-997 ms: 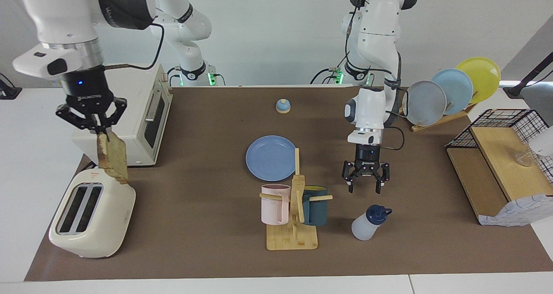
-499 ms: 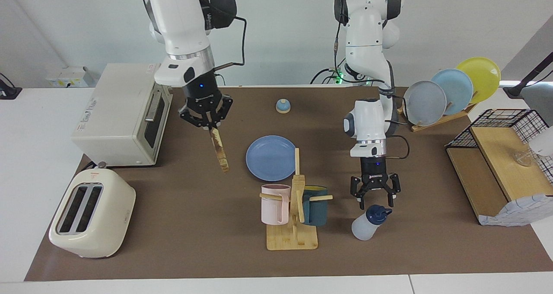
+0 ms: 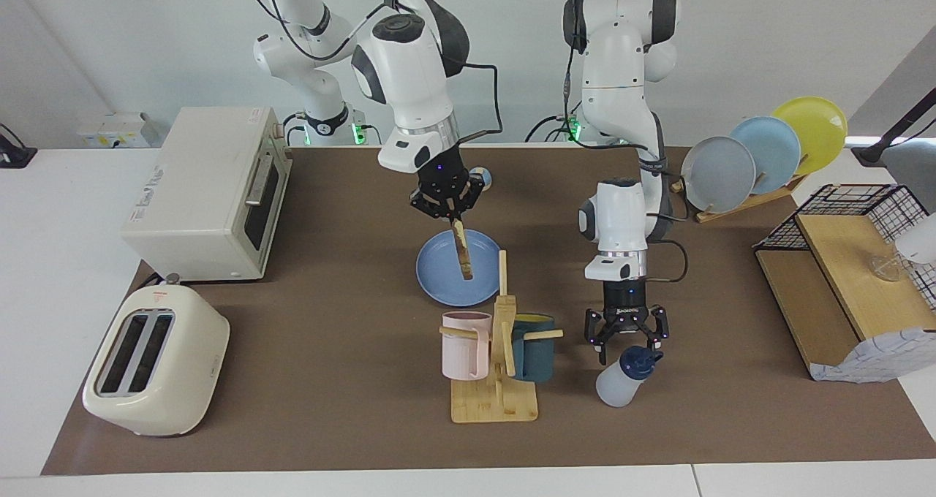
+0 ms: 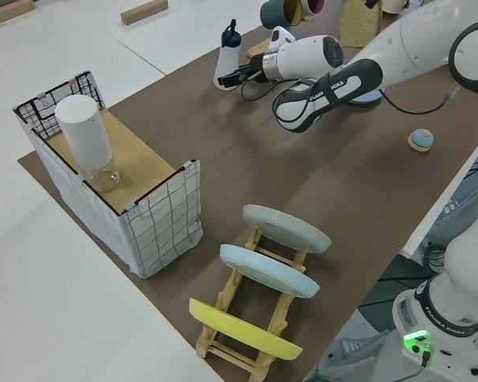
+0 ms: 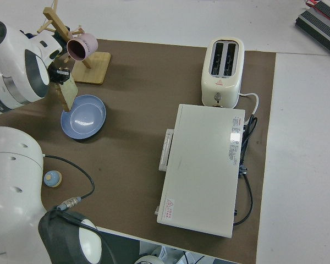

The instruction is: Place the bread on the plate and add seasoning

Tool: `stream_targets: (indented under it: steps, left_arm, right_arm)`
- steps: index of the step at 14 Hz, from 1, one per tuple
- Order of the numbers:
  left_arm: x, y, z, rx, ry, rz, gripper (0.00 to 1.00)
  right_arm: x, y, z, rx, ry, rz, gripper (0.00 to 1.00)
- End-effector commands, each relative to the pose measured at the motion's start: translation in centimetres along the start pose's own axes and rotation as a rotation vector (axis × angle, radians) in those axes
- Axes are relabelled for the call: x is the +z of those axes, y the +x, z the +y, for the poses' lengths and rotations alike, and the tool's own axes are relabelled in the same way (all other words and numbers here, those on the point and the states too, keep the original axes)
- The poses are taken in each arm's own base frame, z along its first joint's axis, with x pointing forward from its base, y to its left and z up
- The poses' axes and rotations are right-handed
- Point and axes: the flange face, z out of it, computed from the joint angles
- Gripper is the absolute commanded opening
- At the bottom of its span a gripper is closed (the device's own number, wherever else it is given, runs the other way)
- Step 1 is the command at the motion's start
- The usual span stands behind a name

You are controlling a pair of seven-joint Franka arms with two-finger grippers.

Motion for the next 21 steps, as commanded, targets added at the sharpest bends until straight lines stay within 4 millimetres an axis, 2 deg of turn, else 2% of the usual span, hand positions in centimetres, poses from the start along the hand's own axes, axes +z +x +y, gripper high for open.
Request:
stream_targets:
  steps: [1,2,3,4,7,8,12,14,15,16,17,18,19,20,21]
  left_arm:
    - [0.6,0.5,0.6,0.031,-0.010,-0.039,1.00]
    - [0.5,0.4,0.8,0.032,-0.013,-0.040,1.00]
    - [0.6,0.8,0.8,0.030,-0.016,-0.040,1.00]
    - [0.7,0.8,0.8,0.033,-0.016,-0.046,1.00]
    - [1.2,1.4,0.5,0.035,-0.025,-0.060,1.00]
    - [1.2,1.5,1.2,0.036,-0.037,-0.073,1.00]
    - [1.3,1.1,1.4,0.039,-0.039,-0.080,1.00]
    - [1.7,1.8,0.4,0.038,-0.032,-0.080,1.00]
    - [1.9,2.1,1.1,0.036,-0.046,-0.085,1.00]
    - [2.3,2.2,0.3,0.020,-0.044,-0.087,1.00]
    - [2.7,2.1,1.1,0.014,-0.062,-0.085,1.00]
    - [4.0,0.9,1.9,0.011,-0.066,-0.081,1.00]
    - [5.0,1.1,2.5,0.003,-0.069,-0.061,1.00]
    - [5.4,2.1,1.0,-0.020,-0.056,-0.046,1.00]
    - [5.5,2.5,0.6,-0.020,-0.052,-0.040,1.00]
  right_arm:
    - [2.7,-2.6,0.9,0.047,0.025,0.037,0.00]
    - [4.0,-3.1,1.3,0.074,0.035,0.063,0.00]
    - [5.1,-4.0,0.4,0.096,0.045,0.069,0.00]
    - [5.3,-4.4,-0.1,0.117,0.051,0.070,0.00]
    - [5.6,-4.7,0.1,0.134,0.048,0.063,0.00]
    - [5.9,-5.1,0.3,0.134,0.044,0.057,0.00]
    - [7.9,-7.8,2.3,0.135,0.035,0.065,0.00]
    - [7.9,-7.9,2.8,0.139,0.030,0.063,0.00]
    - [7.9,-7.9,3.1,0.143,0.029,0.062,0.00]
    - [8.1,-7.8,4.2,0.159,0.018,0.059,0.00]
    - [8.3,-7.8,4.9,0.170,0.013,0.057,0.00]
    - [8.4,-7.9,5.8,0.183,0.005,0.053,0.00]
    - [8.6,-8.2,6.2,0.189,0.000,0.047,0.00]
    - [8.6,-8.2,6.1,0.192,0.000,0.047,0.00]
    - [8.6,-8.3,6.2,0.192,-0.001,0.046,0.00]
